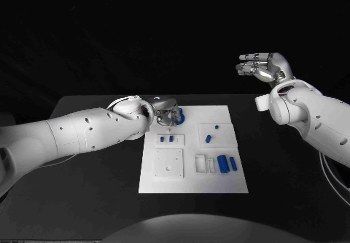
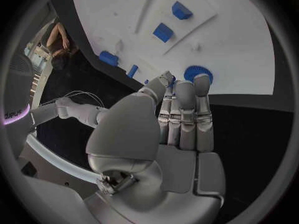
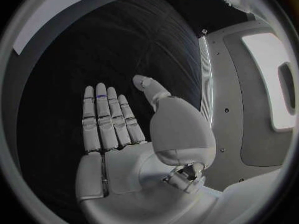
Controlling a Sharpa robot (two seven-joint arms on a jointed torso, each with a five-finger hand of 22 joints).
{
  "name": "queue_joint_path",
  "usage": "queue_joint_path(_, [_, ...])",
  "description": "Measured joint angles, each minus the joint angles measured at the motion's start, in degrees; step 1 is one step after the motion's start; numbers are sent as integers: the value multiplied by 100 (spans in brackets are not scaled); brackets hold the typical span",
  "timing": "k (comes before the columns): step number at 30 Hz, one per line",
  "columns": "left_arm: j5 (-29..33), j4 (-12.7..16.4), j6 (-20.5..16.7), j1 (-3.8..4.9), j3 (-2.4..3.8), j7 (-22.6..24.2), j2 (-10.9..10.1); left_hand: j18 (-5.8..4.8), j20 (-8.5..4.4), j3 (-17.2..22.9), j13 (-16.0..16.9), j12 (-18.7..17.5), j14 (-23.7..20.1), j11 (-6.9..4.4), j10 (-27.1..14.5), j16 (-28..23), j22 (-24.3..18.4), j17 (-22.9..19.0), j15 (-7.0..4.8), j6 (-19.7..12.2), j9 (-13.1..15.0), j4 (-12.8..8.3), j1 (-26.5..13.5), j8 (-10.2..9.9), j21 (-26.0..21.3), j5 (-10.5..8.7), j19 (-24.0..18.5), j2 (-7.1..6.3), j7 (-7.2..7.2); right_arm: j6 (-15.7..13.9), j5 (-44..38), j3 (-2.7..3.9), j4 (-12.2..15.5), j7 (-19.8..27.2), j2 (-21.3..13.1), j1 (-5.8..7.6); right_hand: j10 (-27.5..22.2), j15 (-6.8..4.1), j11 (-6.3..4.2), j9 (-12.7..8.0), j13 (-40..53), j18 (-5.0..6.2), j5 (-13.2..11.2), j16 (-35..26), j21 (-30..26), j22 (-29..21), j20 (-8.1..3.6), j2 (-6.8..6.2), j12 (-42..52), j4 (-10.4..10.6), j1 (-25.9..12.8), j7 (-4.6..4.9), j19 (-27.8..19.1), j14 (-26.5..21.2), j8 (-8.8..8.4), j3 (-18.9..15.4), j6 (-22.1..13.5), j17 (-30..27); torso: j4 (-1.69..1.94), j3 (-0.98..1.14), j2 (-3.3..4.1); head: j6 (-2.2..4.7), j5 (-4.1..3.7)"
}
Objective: Assemble the parts on the task board
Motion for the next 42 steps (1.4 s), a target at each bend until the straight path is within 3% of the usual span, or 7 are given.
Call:
queue_joint_path(12, [61, 75, 140, 0, 12, -107, -258, -4, 0, 0, 0, 0, 0, -1, 0, -22, -1, 6, 0, 0, -3, 0, 1, -1, 0, 0, 0, -2, 0, 1, 0, 0, 1, -2, -19, 1, 0, 0, 0, 0, 0, 0, 0, 0, 0, 0, 0, 0, 0, -16, 0, 0, 0, 0, 0, -16, 0, 0, -1, -7, 3, -8, 12])
queue_joint_path(27, [63, -149, 272, -12, -82, -157, -216, -10, 0, 0, 0, 0, 0, -1, -1, -21, 0, 15, 0, 0, -7, 0, 1, -6, 0, 0, 0, -2, 0, 3, -1, 0, 1, -3, -13, -1, 0, 0, 0, 0, 1, 0, 0, 0, 0, 0, 0, 0, 0, -16, 0, 0, 0, 0, 0, -16, 0, 0, -13, -3, 7, -24, 31])
queue_joint_path(42, [63, -237, 383, -85, -129, -155, -121, -46, 0, 0, -1, -1, 0, -2, -1, -43, 2, 18, 0, -20, -3, 0, 1, -6, 0, 0, 0, -2, 19, 3, -1, 0, 4, -3, -8, 0, 0, 0, 0, 0, 1, 0, 0, 0, 0, 0, 0, 0, 0, -16, 0, 0, 0, 0, 0, -16, 0, 0, -16, 1, 7, -34, 20])
